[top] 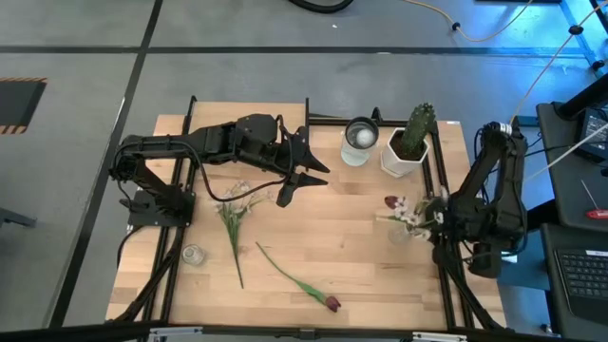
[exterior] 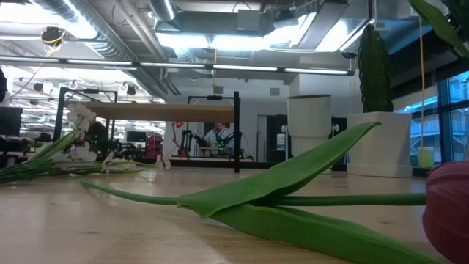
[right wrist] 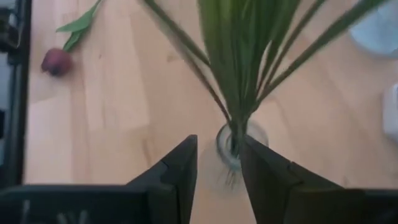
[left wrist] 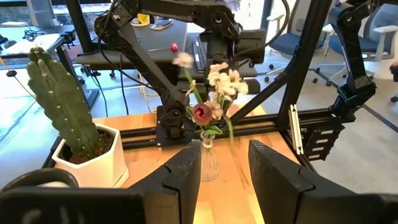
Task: Pick and place flowers into a vace then onto a shelf
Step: Put the right transparent vase with flowers on the shelf
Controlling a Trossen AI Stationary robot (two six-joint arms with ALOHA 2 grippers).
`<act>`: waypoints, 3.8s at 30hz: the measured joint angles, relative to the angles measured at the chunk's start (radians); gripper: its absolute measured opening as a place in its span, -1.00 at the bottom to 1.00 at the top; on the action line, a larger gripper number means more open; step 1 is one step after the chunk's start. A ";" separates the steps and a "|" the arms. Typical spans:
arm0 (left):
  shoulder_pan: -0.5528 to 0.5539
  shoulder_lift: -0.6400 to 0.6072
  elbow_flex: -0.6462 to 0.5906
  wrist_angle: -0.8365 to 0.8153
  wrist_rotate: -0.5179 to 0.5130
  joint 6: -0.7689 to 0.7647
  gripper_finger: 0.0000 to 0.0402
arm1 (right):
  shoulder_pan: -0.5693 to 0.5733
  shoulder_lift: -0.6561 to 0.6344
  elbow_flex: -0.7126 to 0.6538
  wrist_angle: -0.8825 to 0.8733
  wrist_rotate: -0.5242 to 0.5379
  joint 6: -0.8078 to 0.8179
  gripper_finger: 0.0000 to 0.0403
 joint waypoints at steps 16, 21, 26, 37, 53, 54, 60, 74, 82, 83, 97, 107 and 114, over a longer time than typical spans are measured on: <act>0.000 0.000 0.000 0.000 0.000 0.000 -0.37 | 0.000 0.000 0.046 0.012 -0.404 0.234 -0.37; 0.000 0.000 0.000 -0.001 0.000 0.000 -0.37 | 0.000 0.000 0.046 -0.010 -0.405 0.233 -0.14; 0.000 0.000 0.000 -0.003 0.000 0.000 -0.37 | 0.000 0.001 0.046 -0.018 -0.403 0.237 0.15; 0.000 0.000 0.000 -0.008 0.000 0.026 -0.37 | -0.001 0.070 -0.010 0.007 -0.356 0.245 0.27; 0.000 0.000 0.000 -0.008 0.000 0.026 -0.37 | -0.002 0.229 -0.149 0.051 0.014 0.451 0.26; 0.000 0.000 0.000 -0.008 0.000 0.026 -0.37 | -0.002 0.239 -0.155 0.052 0.028 0.457 0.26; 0.000 0.000 0.000 -0.008 0.000 0.026 -0.37 | -0.004 0.290 -0.179 0.057 0.106 0.502 0.26; 0.000 0.000 0.000 -0.007 0.000 0.026 -0.37 | -0.042 0.366 -0.179 0.089 0.148 0.529 -0.09; 0.000 0.000 0.000 -0.007 0.000 0.026 -0.37 | -0.043 0.383 -0.179 0.108 0.162 0.527 -0.51; 0.000 0.000 0.000 -0.007 0.000 0.026 -0.37 | -0.043 0.383 -0.179 0.109 0.161 0.527 -0.51; 0.000 -0.007 -0.002 -0.015 0.000 0.026 -0.37 | -0.125 0.334 -0.002 -0.028 0.377 0.613 -0.51; 0.000 -0.070 -0.002 -0.178 -0.003 0.000 -0.37 | -0.375 0.272 0.332 0.006 0.454 -0.030 -0.51; 0.000 -0.125 -0.002 -0.357 -0.003 0.000 -0.37 | -0.601 0.271 0.491 0.510 0.291 -0.825 -0.51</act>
